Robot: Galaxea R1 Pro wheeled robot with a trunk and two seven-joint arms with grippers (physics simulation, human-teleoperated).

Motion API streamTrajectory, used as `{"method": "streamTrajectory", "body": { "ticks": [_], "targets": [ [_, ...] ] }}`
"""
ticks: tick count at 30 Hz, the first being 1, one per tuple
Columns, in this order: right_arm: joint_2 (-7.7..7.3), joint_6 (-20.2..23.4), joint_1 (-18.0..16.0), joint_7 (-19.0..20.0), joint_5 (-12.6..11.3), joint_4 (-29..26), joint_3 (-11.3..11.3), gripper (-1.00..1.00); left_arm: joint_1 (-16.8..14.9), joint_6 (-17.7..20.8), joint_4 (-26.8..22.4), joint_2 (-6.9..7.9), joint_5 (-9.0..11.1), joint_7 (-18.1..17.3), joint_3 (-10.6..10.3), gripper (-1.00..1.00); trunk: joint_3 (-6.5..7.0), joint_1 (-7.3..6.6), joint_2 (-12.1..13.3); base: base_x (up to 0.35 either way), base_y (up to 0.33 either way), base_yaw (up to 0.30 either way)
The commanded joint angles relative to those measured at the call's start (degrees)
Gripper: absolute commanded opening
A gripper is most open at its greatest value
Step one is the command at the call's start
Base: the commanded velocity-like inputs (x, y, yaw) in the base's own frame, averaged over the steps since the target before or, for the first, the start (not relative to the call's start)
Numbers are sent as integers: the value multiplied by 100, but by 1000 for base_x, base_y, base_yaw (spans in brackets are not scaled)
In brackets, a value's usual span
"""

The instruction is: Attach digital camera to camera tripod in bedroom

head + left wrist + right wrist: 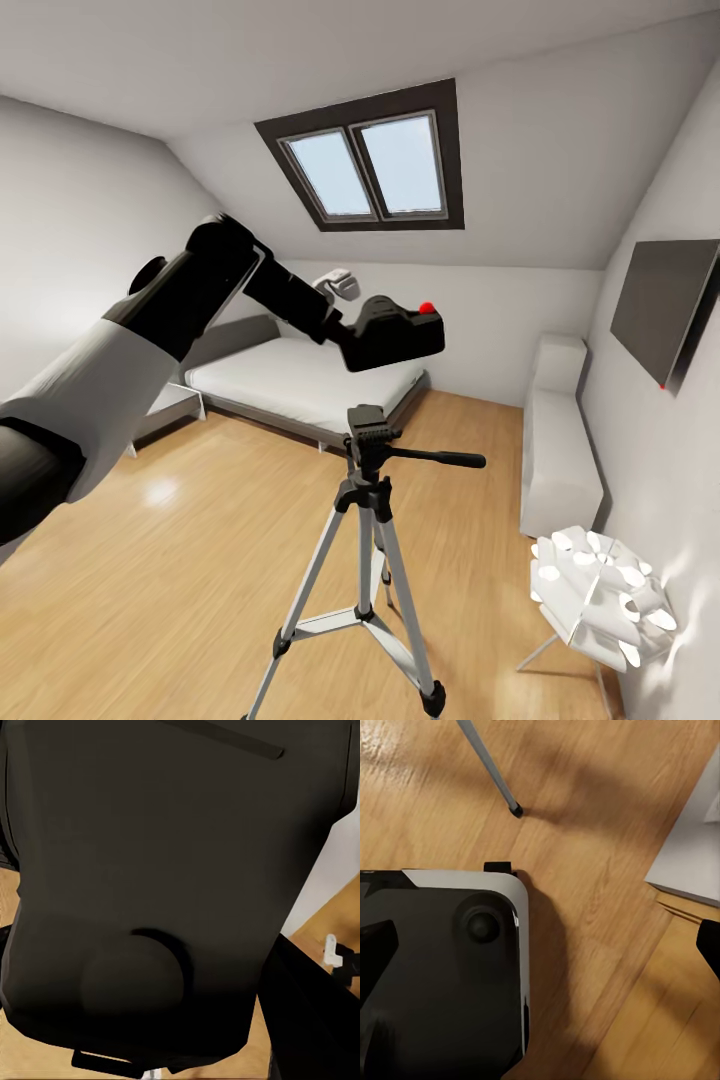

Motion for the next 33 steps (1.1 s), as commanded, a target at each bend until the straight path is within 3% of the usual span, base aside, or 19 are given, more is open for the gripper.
{"method": "streamTrajectory", "body": {
  "ticks": [1, 4, 9, 13, 21, 33],
  "targets": [
    [3, -41, -9, 1, -59, 26, 49, 100, -3, 60, -6, 52, -49, -55, -12, -100, -2, 2, -5, 0, 0, 0],
    [3, -41, -9, 1, -58, 26, 49, 100, -3, 60, 14, 169, -52, -54, -59, -100, -2, 2, -5, 0, 0, 0],
    [3, -41, -9, 1, -58, 25, 49, 100, -3, 60, 33, 203, -52, -54, -157, -100, -2, 2, -5, 0, 0, 0],
    [3, -41, -9, 1, -58, 26, 49, 100, -3, 60, 45, 222, -53, -59, -476, -100, -2, 2, -5, 0, 0, 0],
    [3, -41, -9, 1, -58, 25, 49, 100, -3, 60, 48, 208, -53, -71, -734, -100, -2, 2, -5, 0, 0, 0],
    [3, -41, -9, 1, -58, 26, 49, 100, -3, 60, 53, 187, -45, -133, -784, -100, -2, 2, -5, 0, 0, 0]
  ]
}}
